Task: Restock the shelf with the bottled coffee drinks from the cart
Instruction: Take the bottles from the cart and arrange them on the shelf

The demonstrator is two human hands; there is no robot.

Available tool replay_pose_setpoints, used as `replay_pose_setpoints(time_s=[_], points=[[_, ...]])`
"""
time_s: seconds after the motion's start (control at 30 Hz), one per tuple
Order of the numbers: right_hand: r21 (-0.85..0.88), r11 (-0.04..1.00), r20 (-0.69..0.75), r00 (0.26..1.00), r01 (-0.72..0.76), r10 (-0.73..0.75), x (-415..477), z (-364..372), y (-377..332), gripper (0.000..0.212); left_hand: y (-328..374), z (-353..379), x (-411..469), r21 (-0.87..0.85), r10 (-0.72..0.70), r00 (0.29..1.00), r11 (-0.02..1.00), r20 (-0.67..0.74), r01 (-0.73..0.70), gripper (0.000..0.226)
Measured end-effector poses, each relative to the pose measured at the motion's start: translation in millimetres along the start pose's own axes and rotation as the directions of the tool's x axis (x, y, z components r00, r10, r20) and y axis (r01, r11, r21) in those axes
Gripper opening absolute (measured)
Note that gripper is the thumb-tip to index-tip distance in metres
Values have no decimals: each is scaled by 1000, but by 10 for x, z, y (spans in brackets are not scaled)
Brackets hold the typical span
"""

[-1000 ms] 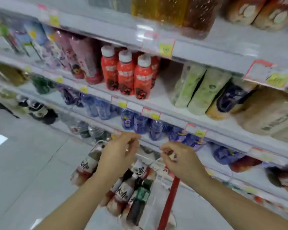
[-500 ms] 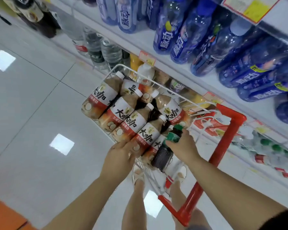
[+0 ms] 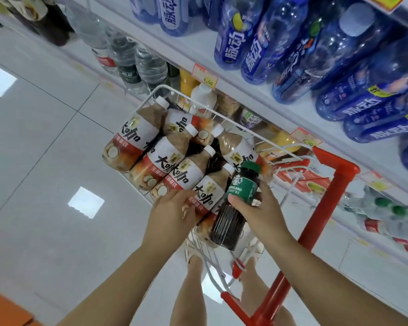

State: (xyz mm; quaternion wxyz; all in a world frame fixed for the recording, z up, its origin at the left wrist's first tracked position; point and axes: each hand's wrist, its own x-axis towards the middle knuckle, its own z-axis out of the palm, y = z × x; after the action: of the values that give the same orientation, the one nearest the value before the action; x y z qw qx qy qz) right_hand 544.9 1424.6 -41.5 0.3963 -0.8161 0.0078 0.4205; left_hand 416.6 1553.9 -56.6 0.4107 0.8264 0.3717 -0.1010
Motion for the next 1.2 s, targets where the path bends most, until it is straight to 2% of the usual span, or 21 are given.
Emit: replay_pose_setpoints(time_s=[0.1, 0.23, 0.37, 0.5, 0.63, 0.77, 0.93, 1.1, 1.2], points=[[43, 993, -70, 992, 110, -107, -59, -316, -197, 65, 254, 29, 329, -192, -45, 998, 980, 33, 51, 35], [67, 977, -172, 967, 202, -188, -20, -668, -319, 71, 625, 205, 787, -403, -182, 981, 894, 70, 195, 53], [88, 969, -221, 953, 232, -208, 37, -863, -317, 73, 787, 526, 1114, -391, -332, 932, 846, 145, 362, 71], [115, 962, -217, 951, 249, -220, 81, -955, -238, 75, 933, 737, 1258, -496, -442, 895, 766, 53, 408, 71], [141, 955, -221, 949, 261, -227, 81, -1067, -210, 72, 1075, 861, 1208, -602, -405, 904, 759, -140, 247, 66], [173, 942, -230, 942, 288, -245, 30, -1244, -201, 71, 1213, 883, 923, -618, -247, 920, 786, -305, 6, 66], [176, 922, -274, 917, 344, -290, -204, -1418, -373, 65, 1530, 496, 458, -562, -23, 913, 794, -408, -231, 70], [182, 869, -335, 860, 460, -385, -624, -1525, -841, 51, 1983, -169, 99, -429, 248, 854, 780, -457, -456, 74], [165, 805, -419, 780, 569, -465, -957, -1621, -1167, 50, 2353, -567, -141, -361, 392, 788, 730, -474, -580, 74]])
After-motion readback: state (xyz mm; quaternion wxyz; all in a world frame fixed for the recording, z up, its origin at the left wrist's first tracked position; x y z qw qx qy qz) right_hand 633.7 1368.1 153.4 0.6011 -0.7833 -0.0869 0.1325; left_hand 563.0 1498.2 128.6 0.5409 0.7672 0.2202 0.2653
